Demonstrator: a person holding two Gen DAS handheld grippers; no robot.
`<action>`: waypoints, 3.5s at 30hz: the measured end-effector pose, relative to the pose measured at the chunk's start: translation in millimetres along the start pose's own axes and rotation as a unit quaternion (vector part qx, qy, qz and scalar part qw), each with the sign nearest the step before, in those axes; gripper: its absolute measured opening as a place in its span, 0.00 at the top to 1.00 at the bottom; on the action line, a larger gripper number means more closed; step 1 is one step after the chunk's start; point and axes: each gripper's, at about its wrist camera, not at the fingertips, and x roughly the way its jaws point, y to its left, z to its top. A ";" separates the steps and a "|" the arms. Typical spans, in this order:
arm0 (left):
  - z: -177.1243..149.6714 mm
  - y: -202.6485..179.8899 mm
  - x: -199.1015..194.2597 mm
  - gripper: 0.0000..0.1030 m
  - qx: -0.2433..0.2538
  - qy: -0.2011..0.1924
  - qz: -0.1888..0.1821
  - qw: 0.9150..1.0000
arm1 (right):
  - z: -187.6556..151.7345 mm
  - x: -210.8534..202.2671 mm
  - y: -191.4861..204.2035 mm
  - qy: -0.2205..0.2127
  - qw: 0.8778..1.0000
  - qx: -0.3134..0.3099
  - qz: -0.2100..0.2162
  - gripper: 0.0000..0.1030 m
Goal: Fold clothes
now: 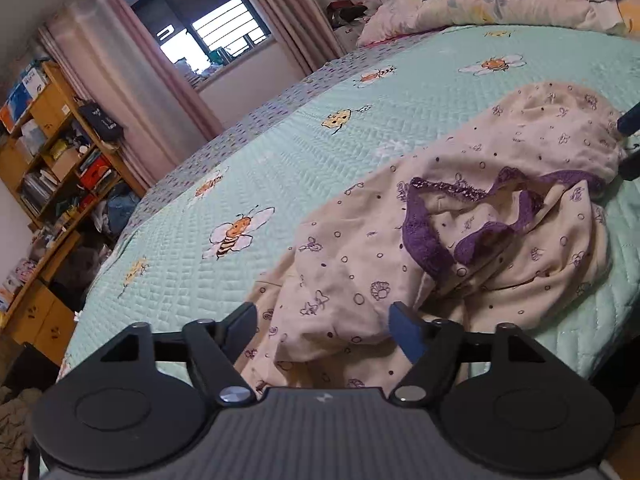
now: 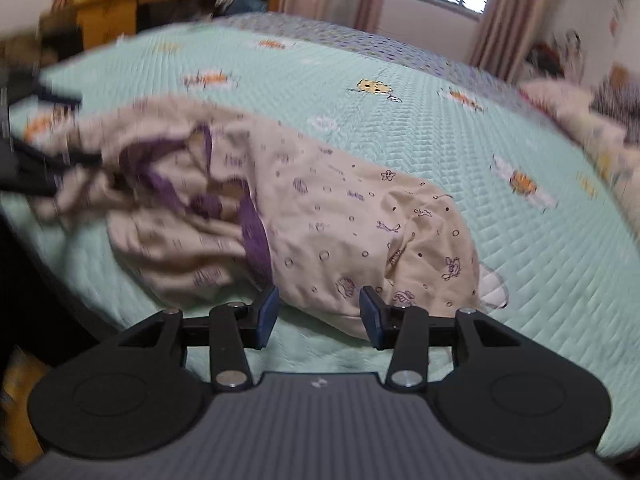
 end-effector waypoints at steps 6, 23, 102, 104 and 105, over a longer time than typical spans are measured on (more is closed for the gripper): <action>-9.2 -7.1 -27.9 0.12 0.052 -0.030 -0.037 0.997 | -13.5 5.7 37.4 -0.022 0.975 -0.200 -0.091 0.30; 24.5 14.2 -11.4 0.95 -0.016 -0.076 -0.001 0.997 | 40.3 -14.4 -20.6 -0.103 0.984 -0.115 -0.083 0.96; 15.8 132.4 21.0 0.96 -0.185 -0.006 -0.021 0.982 | 122.7 -55.0 -71.8 -0.227 0.963 0.128 0.072 0.91; 26.0 147.9 2.4 0.96 -0.193 -0.037 0.002 0.981 | 128.8 -64.4 -77.6 -0.242 0.959 0.131 0.069 0.91; 34.7 158.1 -9.7 0.96 -0.196 -0.055 0.018 0.979 | 133.7 -71.5 -81.4 -0.253 0.957 0.130 0.064 0.91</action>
